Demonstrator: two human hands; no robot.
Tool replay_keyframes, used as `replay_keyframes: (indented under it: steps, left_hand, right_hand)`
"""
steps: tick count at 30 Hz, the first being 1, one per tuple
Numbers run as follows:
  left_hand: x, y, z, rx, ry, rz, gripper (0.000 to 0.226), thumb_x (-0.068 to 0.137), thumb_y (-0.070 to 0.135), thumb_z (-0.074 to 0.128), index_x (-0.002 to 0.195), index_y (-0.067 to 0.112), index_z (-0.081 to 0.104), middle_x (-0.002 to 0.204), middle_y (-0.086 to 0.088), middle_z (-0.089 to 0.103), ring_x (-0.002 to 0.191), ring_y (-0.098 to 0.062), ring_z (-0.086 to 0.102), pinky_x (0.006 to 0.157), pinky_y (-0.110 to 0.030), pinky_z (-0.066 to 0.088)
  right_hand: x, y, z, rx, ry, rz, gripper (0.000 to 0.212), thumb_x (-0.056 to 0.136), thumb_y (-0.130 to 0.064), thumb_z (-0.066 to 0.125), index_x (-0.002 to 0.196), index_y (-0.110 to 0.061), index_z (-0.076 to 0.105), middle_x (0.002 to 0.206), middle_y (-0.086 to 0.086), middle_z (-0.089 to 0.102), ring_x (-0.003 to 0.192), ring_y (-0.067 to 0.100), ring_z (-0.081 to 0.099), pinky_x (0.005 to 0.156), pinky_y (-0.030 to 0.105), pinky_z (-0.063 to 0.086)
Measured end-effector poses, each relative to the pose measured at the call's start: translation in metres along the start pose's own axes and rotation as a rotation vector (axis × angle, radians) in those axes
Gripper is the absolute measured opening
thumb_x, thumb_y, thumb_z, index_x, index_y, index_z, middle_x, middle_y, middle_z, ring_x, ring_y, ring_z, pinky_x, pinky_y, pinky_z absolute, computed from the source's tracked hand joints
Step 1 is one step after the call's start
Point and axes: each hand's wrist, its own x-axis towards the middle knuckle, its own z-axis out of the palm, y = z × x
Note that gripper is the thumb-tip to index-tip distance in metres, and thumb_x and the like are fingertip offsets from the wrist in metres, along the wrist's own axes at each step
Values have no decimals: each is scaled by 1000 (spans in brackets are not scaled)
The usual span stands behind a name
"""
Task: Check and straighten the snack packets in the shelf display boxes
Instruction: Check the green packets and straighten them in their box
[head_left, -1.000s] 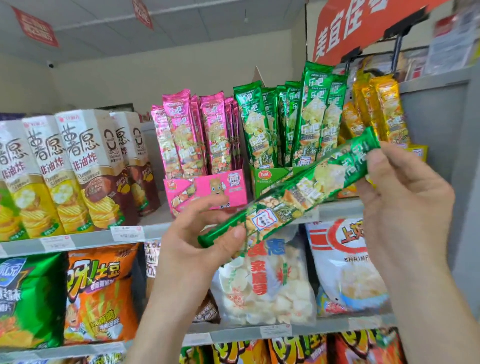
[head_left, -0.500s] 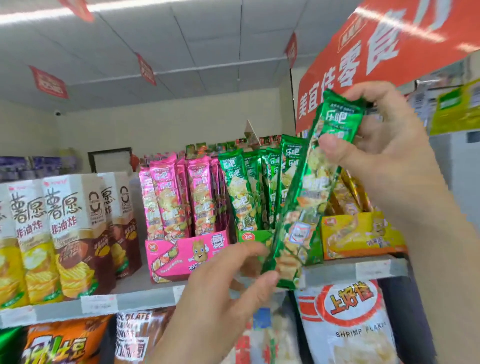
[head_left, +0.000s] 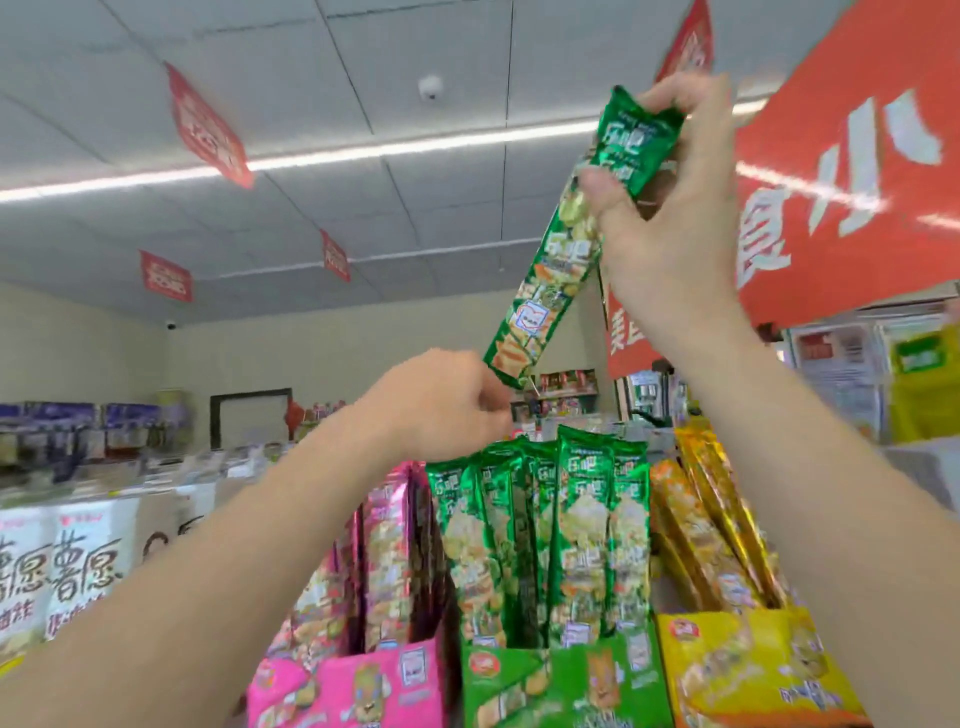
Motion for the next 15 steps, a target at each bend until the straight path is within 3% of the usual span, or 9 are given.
replay_keyframes:
  steps: [3,6,8,12,14,15]
  left_hand:
    - [22,-7,13,-7,-346,16,30,94,38,52,117,27,69,120,-1,68,112,-21,60,97,-32,46]
    - [24,-16,22,-105,-588,0,37,101,38,38,132,33,58,145,7,50,132,-15,45,114,-35,31]
    - [20,-21,25,-132,-596,-17,39,102,39,35,130,31,61,143,4,53,130,-17,47,114,-38,32]
    - [10,-32,28,-199,-543,-46,42,94,47,39,117,30,69,126,-5,65,116,-21,59,105,-39,42]
    - [7,-36,29,-239,-512,-46,41,92,47,41,114,30,71,113,0,69,105,-9,64,93,-30,48]
    - [6,-38,30,-256,-488,-41,35,94,45,42,110,33,72,112,12,37,94,2,65,83,-24,47]
  right_hand:
    - [-12,25,14,1,-83,142,36,81,-10,68,111,-11,49,88,-18,50,79,8,53,79,34,48]
    - [-15,50,25,21,-165,258,35,85,-9,69,106,-20,44,84,-15,55,70,-6,54,63,15,45]
    - [-26,62,32,27,-256,297,35,85,-6,68,103,-21,41,82,-16,53,67,-17,52,56,5,38]
    - [-24,76,40,30,-352,313,34,86,-4,67,100,-19,39,81,-16,47,63,-21,47,55,2,35]
    - [-20,78,43,54,-360,310,34,86,-3,66,100,-18,40,82,-15,48,63,-23,48,53,0,36]
    - [-19,79,44,60,-366,311,33,86,-3,66,100,-19,41,82,-15,49,63,-24,49,51,0,36]
